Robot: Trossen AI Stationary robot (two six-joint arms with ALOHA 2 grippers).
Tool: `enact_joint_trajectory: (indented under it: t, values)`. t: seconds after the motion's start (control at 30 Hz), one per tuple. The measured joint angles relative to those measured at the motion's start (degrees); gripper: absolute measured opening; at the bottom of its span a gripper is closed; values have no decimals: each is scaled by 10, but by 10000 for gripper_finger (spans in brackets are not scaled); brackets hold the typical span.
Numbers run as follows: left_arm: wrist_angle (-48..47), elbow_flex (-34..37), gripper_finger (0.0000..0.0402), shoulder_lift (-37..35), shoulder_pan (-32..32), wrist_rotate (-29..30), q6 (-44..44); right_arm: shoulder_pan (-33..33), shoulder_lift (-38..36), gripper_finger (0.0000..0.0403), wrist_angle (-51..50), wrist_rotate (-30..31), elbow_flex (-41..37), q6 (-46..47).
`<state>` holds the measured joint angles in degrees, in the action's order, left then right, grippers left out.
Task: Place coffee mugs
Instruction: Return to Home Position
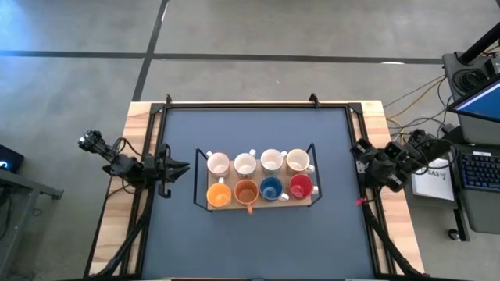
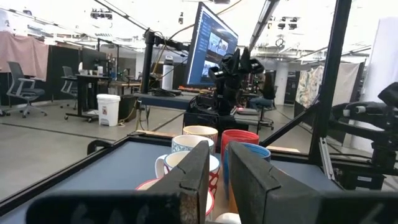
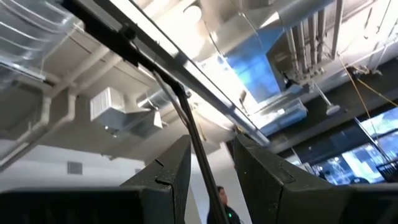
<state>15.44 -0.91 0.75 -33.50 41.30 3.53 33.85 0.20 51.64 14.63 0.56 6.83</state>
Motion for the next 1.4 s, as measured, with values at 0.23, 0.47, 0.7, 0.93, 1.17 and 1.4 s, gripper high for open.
enact_joint_trajectory:
  t: [0.23,0.47,0.7,0.93,1.17,1.4]
  values:
    - [0,0,42,0,0,0,0,0,30,112,-5,4,0,0]
    - [0,-1,42,1,0,0,0,0,54,112,-5,4,0,0]
    - [0,-1,42,1,0,1,0,0,65,112,-4,4,0,0]
    - [0,-1,42,1,0,2,0,0,67,112,-5,4,0,0]
    - [0,-1,42,1,0,2,0,0,67,112,-5,4,0,0]
    - [0,-1,42,1,0,2,0,0,67,112,-5,4,0,0]
